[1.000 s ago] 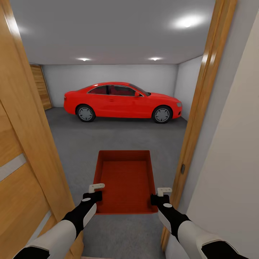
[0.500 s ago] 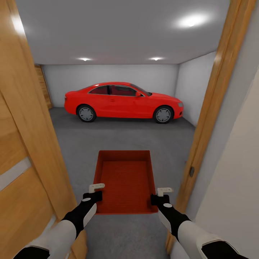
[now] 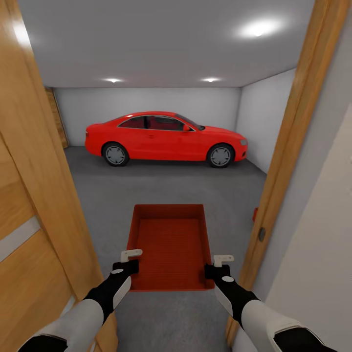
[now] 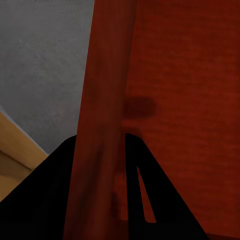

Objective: Move the two storage containers from the living room to the garage. In the garage, place one container on the floor and stack the other container on top of it (either order is fine).

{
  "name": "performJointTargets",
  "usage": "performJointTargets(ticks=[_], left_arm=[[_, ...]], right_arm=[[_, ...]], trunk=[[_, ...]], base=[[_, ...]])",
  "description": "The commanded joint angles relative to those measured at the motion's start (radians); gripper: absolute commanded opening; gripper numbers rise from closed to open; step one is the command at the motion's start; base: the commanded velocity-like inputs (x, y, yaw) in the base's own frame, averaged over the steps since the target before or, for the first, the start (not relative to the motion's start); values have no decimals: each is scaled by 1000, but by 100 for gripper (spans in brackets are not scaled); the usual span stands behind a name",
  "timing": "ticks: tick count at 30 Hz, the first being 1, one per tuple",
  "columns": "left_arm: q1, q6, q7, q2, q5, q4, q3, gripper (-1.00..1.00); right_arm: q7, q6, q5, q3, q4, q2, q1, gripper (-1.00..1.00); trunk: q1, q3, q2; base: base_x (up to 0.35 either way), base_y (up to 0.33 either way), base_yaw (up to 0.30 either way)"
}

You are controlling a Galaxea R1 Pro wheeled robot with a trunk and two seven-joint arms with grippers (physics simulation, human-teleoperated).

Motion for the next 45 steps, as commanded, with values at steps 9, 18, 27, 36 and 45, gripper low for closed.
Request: performJointTargets(ticks=[9,18,27,36,45], left_arm=[[-1,-50,26,38,-14,-5,46,-100],[-1,-50,26,38,-14,-5,46,-100],[-1,-50,26,37,-14,-5,46,-100],[-1,-7,15,12,68,-5,-54,-100],[-1,-18,14,12,76,2,-60,-100]], right_arm=[[-4,-4,-18,7,3,-1,0,-100],[-4,-5,-18,7,3,-1,0,-100],[-4,-5,-18,7,3,-2,0,-100],[-6,-4,-1,6,4,2,-2,-100],[-6,-5,18,-6,4,2,-2,-100]], trunk=[[1,-2,-2],[1,-2,-2],[1,-2,-2],[1,-2,-2],[1,-2,-2]], base=[[22,27,-12],[52,71,0],[7,8,0],[0,0,0],[76,0,0]])
